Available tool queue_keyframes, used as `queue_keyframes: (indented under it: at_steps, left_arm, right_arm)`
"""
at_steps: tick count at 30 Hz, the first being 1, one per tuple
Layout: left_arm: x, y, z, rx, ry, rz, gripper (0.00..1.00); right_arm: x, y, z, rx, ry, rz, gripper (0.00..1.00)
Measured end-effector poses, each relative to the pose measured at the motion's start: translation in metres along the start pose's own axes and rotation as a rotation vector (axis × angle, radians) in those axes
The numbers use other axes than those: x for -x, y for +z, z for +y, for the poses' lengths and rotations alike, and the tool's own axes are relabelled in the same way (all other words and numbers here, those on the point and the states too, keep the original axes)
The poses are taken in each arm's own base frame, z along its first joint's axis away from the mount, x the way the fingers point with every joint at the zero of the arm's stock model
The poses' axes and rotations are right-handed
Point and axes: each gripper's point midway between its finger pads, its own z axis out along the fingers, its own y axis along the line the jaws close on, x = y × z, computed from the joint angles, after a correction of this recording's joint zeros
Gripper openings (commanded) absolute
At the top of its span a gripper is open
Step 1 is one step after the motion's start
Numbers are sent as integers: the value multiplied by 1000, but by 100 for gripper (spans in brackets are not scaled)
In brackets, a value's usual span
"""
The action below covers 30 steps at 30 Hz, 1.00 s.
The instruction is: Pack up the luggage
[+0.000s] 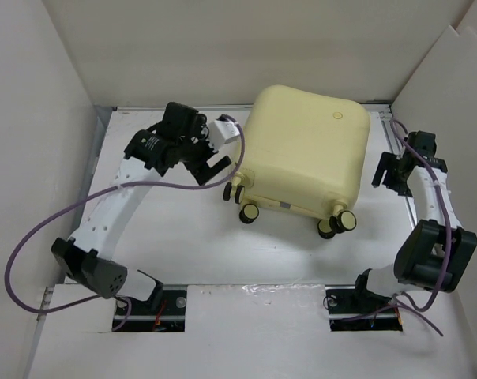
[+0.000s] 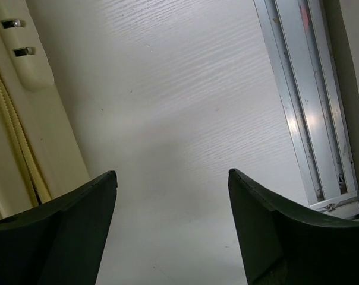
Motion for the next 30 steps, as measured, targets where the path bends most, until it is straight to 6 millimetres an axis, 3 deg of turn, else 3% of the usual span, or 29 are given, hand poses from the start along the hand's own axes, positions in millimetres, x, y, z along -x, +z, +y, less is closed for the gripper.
queue_keyframes:
  at_steps: [3, 5, 9, 12, 15, 17, 20, 24, 27, 30]
  left_arm:
    - [-46, 25, 24, 13, -99, 91, 100]
    - [-64, 39, 37, 24, -168, 101, 99]
    - [-76, 60, 77, 105, -314, 43, 98]
    - [-78, 84, 94, 131, -368, 9, 98]
    - [-77, 123, 76, 78, -358, 7, 98]
    - [-82, 152, 42, 7, -322, 11, 98]
    - [-94, 162, 12, -48, -301, 15, 99]
    - [-110, 166, -17, -74, -245, -1, 99]
    - [-103, 169, -24, -88, -207, -33, 99]
    - [-90, 169, -33, -103, -137, -58, 99]
  right_arm:
    - [-8, 13, 3, 13, -1, 22, 78]
    - [-10, 26, 7, 29, -3, 44, 78]
    - [-10, 59, 22, 62, -36, 108, 78]
    - [10, 77, 41, 102, -98, 109, 78]
    - [36, 85, 54, 159, -153, 82, 78]
    - [60, 90, 63, 200, -182, 42, 78]
    - [98, 95, 77, 259, -220, -39, 78]
    - [129, 109, 109, 350, -315, -97, 78]
    - [160, 125, 149, 408, -419, -165, 78]
    - [192, 134, 205, 511, -517, -285, 78]
